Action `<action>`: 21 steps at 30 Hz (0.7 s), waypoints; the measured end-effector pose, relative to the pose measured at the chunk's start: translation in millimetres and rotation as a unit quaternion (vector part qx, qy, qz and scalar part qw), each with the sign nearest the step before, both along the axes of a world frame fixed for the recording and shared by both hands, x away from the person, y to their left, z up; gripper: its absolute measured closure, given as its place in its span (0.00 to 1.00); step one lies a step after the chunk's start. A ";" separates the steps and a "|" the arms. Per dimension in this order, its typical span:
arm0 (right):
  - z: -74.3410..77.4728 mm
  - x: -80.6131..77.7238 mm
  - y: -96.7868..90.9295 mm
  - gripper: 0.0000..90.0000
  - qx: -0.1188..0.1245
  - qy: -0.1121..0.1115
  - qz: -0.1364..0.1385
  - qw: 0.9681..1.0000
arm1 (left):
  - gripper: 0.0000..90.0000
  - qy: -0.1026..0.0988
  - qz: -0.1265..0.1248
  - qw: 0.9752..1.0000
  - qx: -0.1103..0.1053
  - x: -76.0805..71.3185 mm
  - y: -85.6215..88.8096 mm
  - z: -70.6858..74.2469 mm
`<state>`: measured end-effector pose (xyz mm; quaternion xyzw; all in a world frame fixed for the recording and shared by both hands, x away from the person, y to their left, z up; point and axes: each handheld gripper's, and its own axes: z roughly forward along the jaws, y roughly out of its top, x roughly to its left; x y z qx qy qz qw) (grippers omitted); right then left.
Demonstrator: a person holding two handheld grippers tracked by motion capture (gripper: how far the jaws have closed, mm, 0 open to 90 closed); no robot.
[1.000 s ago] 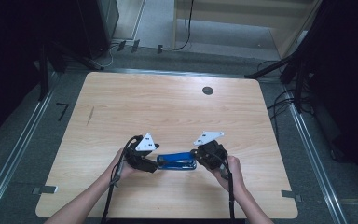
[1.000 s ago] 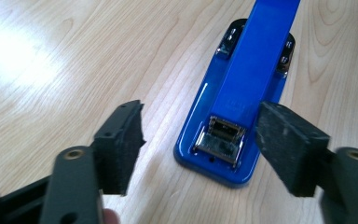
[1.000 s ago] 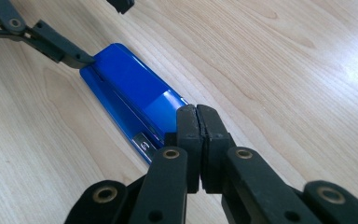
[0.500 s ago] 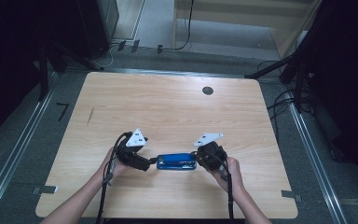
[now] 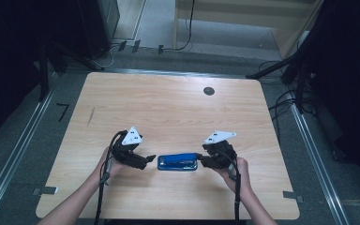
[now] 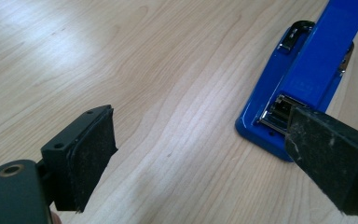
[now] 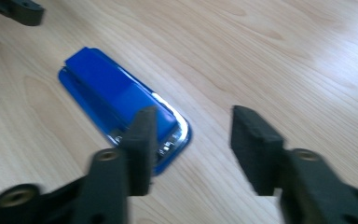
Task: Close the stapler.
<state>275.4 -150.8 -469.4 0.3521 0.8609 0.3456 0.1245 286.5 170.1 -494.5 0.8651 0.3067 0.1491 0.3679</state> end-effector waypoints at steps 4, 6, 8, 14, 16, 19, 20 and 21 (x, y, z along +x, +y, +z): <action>3.3 1.3 -14.4 0.34 0.002 -0.008 -0.025 1.000 | 0.09 -0.009 0.019 1.000 0.006 -0.3 4.7 2.8; 5.7 1.5 -23.6 0.23 0.005 -0.010 -0.038 0.999 | 0.09 -0.011 0.031 0.999 0.005 -0.1 7.7 3.8; 7.3 1.1 -34.9 0.17 0.006 -0.010 -0.054 0.998 | 0.08 -0.015 0.045 0.999 0.008 0.7 12.6 4.7; 9.0 -3.6 -68.4 0.11 0.005 -0.024 -0.096 0.995 | 0.06 -0.027 0.083 0.996 0.019 4.7 25.8 5.2; 8.2 -5.7 -81.1 0.09 0.007 -0.025 -0.114 0.993 | 0.06 -0.027 0.096 0.995 0.024 6.9 32.0 3.6; 2.0 -8.8 -100.4 0.03 0.001 -0.031 -0.142 0.989 | 0.06 -0.023 0.114 0.993 0.027 9.7 40.0 0.7; -0.2 -9.1 -104.7 0.00 0.000 -0.028 -0.147 0.989 | 0.06 -0.020 0.118 0.992 0.025 10.6 42.8 -0.1; -3.8 -9.4 -110.5 0.00 0.002 -0.025 -0.154 0.988 | 0.06 -0.015 0.119 0.993 0.020 11.7 45.7 -1.4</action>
